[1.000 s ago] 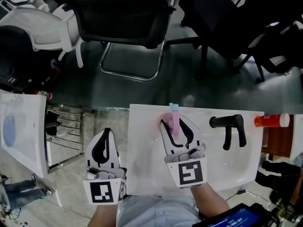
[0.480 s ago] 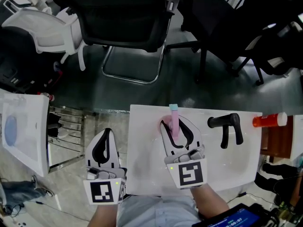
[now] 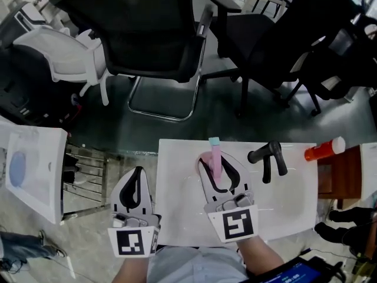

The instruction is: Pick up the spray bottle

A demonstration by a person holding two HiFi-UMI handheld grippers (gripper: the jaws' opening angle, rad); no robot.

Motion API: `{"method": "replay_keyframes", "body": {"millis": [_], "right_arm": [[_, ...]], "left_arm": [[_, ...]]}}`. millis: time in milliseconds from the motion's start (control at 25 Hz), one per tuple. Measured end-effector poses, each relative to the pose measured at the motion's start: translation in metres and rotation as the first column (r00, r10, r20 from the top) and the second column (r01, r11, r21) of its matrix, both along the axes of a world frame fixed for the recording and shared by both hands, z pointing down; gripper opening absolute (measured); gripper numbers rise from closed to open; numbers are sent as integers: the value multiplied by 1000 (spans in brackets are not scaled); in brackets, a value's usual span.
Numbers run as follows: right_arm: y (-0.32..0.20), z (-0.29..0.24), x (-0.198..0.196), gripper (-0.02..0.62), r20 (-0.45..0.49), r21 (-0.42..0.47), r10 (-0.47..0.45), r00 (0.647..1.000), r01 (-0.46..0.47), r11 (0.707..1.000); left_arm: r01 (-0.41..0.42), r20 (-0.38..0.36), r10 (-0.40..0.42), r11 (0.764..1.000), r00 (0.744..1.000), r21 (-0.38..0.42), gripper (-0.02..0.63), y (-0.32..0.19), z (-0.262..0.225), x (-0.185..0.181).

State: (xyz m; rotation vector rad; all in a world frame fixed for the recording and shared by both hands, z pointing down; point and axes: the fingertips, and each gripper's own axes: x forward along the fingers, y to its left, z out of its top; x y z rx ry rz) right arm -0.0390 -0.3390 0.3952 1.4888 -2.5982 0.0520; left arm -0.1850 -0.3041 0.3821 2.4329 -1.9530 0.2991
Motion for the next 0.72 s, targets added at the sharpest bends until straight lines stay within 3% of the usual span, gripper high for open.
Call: {"method": "replay_keyframes", "body": {"millis": [720], "right_arm": [[62, -67, 33, 156, 39, 122, 14, 999, -18, 992]], "left_arm": [[-41, 0, 41, 993, 999, 114, 15, 52, -50, 37]]}}
